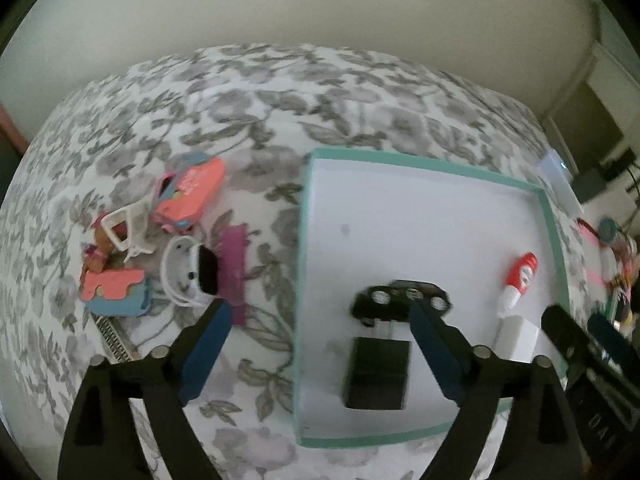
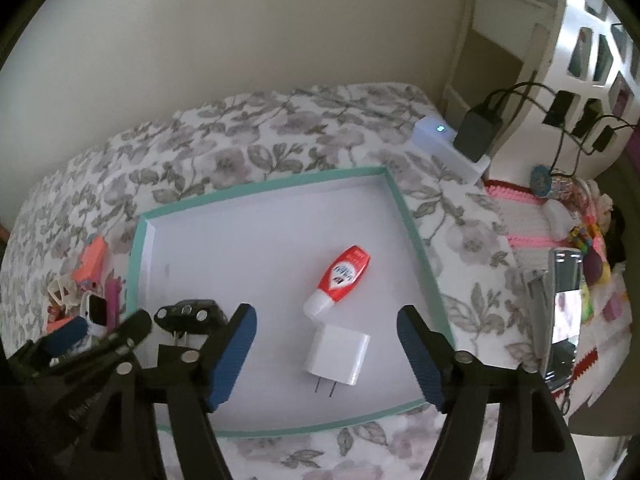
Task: Organize rigid objects
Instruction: 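Move both open tools back over the pile of items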
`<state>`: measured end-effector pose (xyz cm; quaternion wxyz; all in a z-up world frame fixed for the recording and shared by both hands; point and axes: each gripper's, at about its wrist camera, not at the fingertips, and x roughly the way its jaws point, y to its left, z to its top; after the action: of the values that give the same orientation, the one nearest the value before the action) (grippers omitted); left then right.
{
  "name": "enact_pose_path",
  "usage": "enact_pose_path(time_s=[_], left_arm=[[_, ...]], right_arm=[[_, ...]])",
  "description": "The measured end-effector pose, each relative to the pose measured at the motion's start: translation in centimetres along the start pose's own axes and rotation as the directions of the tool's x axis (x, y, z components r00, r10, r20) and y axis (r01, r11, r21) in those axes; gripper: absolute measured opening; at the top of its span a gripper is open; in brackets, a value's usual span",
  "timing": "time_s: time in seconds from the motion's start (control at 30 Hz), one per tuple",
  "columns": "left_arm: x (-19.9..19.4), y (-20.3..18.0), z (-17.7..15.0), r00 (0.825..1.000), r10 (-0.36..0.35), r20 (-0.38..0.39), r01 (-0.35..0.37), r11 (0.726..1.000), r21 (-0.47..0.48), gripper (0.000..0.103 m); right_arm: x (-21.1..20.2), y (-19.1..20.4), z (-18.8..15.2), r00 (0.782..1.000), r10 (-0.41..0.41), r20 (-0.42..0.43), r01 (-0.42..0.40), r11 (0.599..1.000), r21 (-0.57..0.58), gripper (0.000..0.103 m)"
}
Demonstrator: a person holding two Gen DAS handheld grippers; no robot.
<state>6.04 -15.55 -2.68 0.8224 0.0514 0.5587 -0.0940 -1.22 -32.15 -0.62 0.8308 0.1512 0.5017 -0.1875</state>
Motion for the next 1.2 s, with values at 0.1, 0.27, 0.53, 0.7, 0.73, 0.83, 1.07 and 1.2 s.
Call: enact_pose_path(time_s=[0.1,0.27,0.53,0.7,0.73,0.83,1.07,1.2], left_arm=[[0.0,1.5,0.2,1.0,0.01,0.004,-0.01,0.999,-0.039,0.093],[-0.6,5.0,0.6,0.998,0.058,0.018,-0.056,0.992,-0.11,0.094],[-1.6,12.4,0.3,0.984,0.176,0.023,-0.164,0.953,-0.253,0.094],[-2.7,16.4,-0.2,0.975,0.221,0.033,-0.197,0.92,-0.339,0.094],[-2.9,17.1,-0.2,0.973,0.227,0.036,-0.2,0.915,-0.351,0.094],[-3.5,18.8,-0.4,0.97,0.24,0.039,-0.209,0.906,-0.367,0.094],[-4.2,22.7,-1.0,0.965,0.261,0.031,-0.225,0.882,-0.413,0.094],[-4.5,24.8,-1.3,0.962,0.272,0.024,-0.232,0.86,-0.455,0.094]], right_arm=[[0.5,0.8,-0.2,1.0,0.02,-0.005,-0.02,1.0,-0.018,0.087],[1.2,2.7,-0.4,0.999,0.051,-0.009,-0.051,0.997,-0.055,0.09],[1.5,6.4,-0.8,0.996,0.086,0.008,-0.084,0.988,-0.127,0.103],[1.0,9.9,-1.4,0.987,0.159,0.032,-0.15,0.969,-0.194,0.103],[0.9,10.5,-1.5,0.985,0.17,0.032,-0.16,0.966,-0.204,0.103],[0.8,12.7,-1.9,0.977,0.211,0.023,-0.201,0.952,-0.231,0.103],[0.6,16.3,-2.3,0.945,0.327,-0.006,-0.32,0.92,-0.226,0.103],[1.1,18.4,-2.6,0.935,0.354,-0.031,-0.35,0.905,-0.241,0.103]])
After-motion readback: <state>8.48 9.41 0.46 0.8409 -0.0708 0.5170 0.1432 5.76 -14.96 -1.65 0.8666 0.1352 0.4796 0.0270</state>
